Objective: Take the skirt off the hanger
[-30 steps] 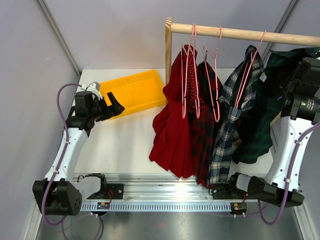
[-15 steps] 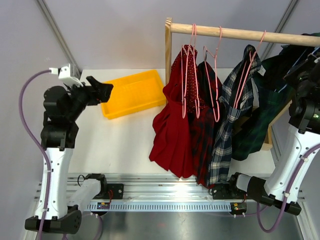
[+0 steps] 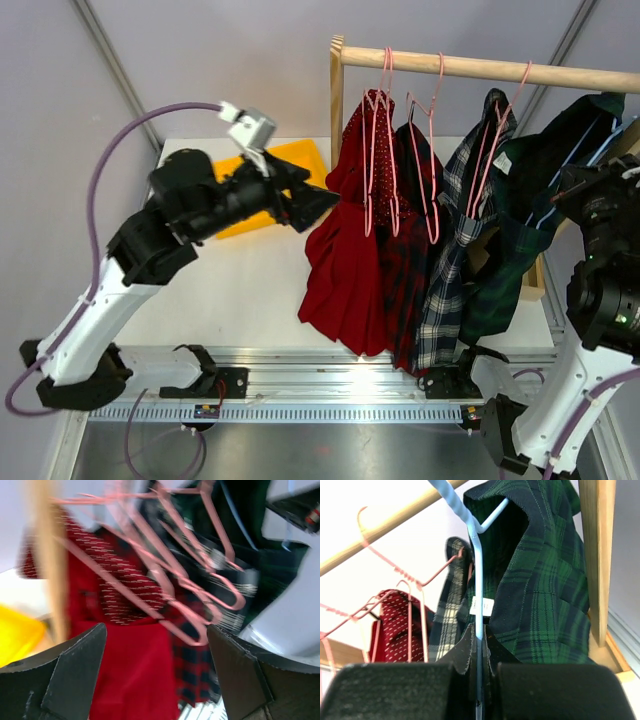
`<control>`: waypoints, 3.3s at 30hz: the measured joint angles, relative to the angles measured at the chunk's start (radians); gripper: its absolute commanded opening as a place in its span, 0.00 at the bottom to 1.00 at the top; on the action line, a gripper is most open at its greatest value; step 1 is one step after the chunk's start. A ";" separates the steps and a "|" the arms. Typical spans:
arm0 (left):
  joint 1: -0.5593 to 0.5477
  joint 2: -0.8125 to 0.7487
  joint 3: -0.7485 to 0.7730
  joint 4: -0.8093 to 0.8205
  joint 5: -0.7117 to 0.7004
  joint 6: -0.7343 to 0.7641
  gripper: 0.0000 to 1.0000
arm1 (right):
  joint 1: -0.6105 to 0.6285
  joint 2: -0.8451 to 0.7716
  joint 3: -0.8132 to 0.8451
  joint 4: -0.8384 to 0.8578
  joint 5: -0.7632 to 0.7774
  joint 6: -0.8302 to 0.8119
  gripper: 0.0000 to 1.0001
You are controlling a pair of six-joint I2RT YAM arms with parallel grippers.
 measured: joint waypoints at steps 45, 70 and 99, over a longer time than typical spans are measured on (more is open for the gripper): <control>-0.811 0.484 0.069 0.388 -0.306 0.088 0.99 | 0.058 -0.138 0.143 -0.216 0.010 0.108 0.00; -0.808 0.596 0.047 0.481 -0.320 0.063 0.00 | 0.068 -0.097 0.229 -0.256 0.037 0.147 0.00; -0.974 0.686 0.063 0.215 -0.721 0.054 0.00 | 0.076 -0.127 0.285 -0.441 -0.194 0.334 0.00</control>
